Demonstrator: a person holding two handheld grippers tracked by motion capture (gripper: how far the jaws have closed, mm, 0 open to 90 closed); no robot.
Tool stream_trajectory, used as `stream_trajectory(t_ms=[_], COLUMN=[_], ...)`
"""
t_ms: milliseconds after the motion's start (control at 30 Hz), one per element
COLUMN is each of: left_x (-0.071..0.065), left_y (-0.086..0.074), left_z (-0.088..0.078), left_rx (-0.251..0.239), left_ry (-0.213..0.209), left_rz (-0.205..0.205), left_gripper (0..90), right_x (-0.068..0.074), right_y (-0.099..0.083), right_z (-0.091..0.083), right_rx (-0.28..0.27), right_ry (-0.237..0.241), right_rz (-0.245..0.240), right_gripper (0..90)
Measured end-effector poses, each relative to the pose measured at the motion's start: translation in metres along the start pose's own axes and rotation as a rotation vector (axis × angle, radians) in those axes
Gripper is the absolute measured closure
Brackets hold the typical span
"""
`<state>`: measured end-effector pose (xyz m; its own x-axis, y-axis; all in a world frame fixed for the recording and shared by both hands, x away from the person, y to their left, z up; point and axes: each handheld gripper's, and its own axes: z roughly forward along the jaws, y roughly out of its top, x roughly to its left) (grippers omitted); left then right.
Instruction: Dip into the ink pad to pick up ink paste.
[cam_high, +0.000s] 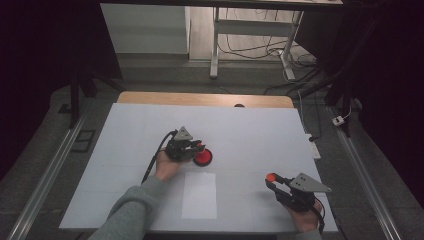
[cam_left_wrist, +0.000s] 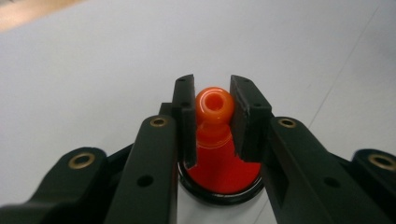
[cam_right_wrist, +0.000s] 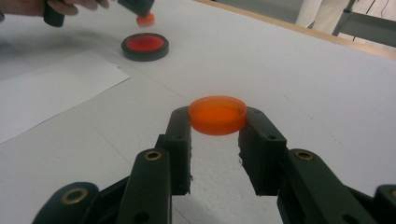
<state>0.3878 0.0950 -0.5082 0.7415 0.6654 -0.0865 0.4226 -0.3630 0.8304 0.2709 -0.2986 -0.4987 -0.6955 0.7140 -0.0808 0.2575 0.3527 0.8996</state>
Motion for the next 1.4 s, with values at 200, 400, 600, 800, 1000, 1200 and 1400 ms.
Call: stream_trajectory(t_ms=[200,400,600,800,1000,1200,1400], left_x=[0.000,0.001,0.002,0.001,0.000,0.000,-0.002], left_y=[0.007,0.011,0.013,0.014,0.015,0.015,0.014], left_z=[-0.015,-0.023,-0.028,-0.031,-0.036,-0.038,-0.041], left_rx=[-0.052,-0.072,-0.063,-0.057,-0.054,-0.054,-0.047], left_ry=[-0.017,-0.028,-0.048,-0.070,-0.084,-0.098,-0.104], left_rz=[-0.006,-0.006,-0.001,-0.002,0.001,-0.009,-0.006], left_gripper=[72.4,72.4,72.4,72.4,72.3,72.3,72.2], right_x=[0.000,0.000,-0.001,-0.001,-0.001,-0.001,-0.001], right_y=[0.000,-0.001,-0.001,-0.001,-0.001,-0.001,-0.001], right_z=[0.000,0.001,0.001,0.002,0.001,0.001,0.001], right_rx=[0.000,0.003,0.001,0.001,0.000,0.001,0.001], right_ry=[0.002,0.001,0.004,0.007,0.006,0.007,0.007], right_rz=[0.000,0.002,0.006,0.004,0.006,0.004,0.005], right_gripper=[64.4,64.3,64.3,64.3,64.3,64.3,64.3])
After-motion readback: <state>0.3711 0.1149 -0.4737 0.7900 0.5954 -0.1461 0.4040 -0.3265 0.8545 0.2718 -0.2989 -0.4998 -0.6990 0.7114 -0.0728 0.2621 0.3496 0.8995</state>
